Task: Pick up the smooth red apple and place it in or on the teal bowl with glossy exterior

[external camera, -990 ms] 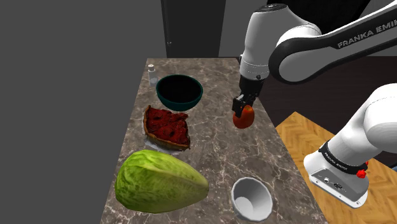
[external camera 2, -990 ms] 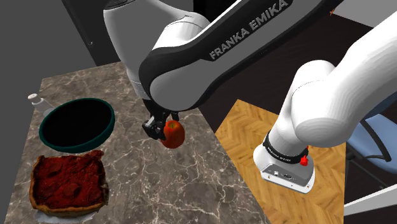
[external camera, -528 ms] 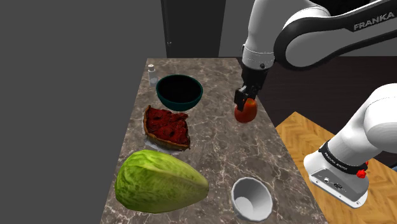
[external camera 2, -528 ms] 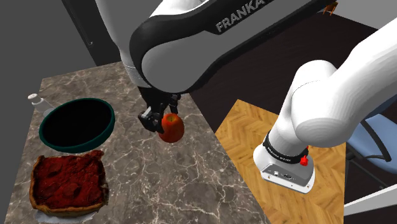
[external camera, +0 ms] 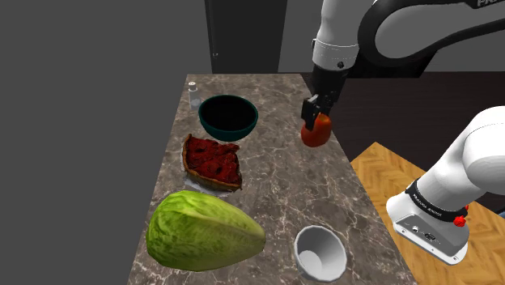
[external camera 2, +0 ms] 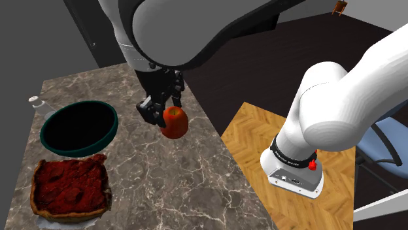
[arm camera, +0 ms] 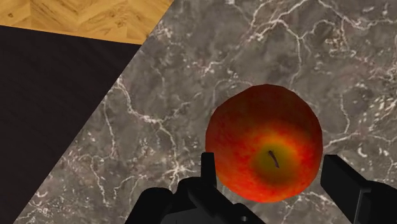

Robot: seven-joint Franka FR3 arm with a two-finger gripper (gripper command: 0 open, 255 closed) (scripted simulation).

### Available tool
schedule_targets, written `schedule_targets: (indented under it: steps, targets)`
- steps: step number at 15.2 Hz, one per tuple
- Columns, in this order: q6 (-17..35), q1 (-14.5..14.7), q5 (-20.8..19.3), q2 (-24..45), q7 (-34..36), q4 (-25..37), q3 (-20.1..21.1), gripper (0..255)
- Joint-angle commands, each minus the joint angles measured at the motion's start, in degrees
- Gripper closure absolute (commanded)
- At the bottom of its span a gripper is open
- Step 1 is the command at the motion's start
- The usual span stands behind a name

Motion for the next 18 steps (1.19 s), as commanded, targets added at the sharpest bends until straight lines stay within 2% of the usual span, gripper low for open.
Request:
schedule_targets:
  steps: [1,17,18]
  targets:
    - [-1.83,0.01,-0.06,-0.56,-0.02,1.26,-0.22,255]
    - [-14.24,-0.36,-0.92,-2.48,-0.29,11.76,-1.88,255]
    - [-13.92,-0.73,-1.33,-0.05,0.15,13.87,-1.42,255]
